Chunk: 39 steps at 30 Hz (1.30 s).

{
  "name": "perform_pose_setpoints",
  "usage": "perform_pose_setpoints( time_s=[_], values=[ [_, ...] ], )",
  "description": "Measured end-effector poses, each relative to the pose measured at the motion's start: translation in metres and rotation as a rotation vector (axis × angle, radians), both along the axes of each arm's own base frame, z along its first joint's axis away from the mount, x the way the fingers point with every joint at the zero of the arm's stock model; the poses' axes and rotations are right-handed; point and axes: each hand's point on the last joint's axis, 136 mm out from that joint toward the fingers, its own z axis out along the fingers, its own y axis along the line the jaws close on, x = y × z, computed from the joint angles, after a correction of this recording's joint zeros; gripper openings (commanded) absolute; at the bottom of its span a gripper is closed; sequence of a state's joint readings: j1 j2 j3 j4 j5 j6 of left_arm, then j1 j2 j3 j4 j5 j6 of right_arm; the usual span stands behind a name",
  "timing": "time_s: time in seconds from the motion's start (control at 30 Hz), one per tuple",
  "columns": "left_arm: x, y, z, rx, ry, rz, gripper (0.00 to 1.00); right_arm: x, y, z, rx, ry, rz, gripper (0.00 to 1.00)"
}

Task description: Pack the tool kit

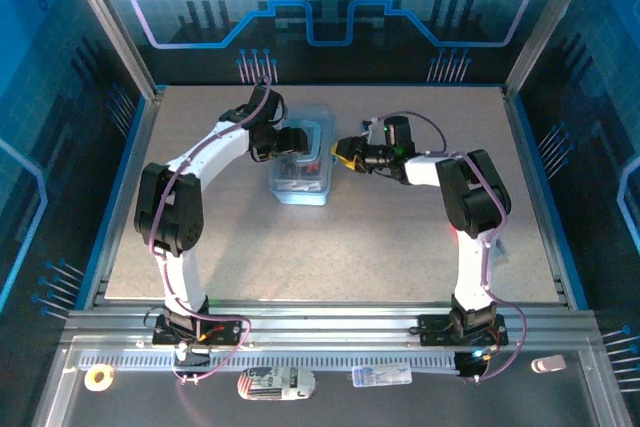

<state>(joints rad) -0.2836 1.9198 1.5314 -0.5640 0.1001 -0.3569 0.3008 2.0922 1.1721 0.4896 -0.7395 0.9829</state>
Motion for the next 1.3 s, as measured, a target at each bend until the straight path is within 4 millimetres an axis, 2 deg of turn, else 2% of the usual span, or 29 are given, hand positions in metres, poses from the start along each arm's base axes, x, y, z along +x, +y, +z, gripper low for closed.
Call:
perform_pose_setpoints(
  time_s=[0.17, 0.83, 1.03, 1.2, 1.3],
  values=[
    [0.0, 0.0, -0.001, 0.002, 0.001, 0.001, 0.63, 0.001, 0.002, -0.005, 0.019, 0.016, 0.0, 0.51],
    [0.0, 0.0, -0.003, 0.004, 0.004, 0.0, 0.62, -0.002, 0.001, 0.015, 0.111, 0.022, -0.026, 0.5],
    [0.0, 0.0, -0.004, 0.008, 0.006, 0.001, 0.61, 0.003, -0.007, 0.017, 0.115, 0.015, -0.038, 0.49],
    [-0.001, 0.0, -0.007, 0.008, 0.008, 0.0, 0.61, 0.012, -0.02, 0.013, 0.12, 0.007, -0.062, 0.55],
    [0.001, 0.0, -0.006, 0.005, 0.001, 0.0, 0.61, 0.013, -0.019, 0.004, 0.13, 0.015, -0.055, 0.59]
  ],
)
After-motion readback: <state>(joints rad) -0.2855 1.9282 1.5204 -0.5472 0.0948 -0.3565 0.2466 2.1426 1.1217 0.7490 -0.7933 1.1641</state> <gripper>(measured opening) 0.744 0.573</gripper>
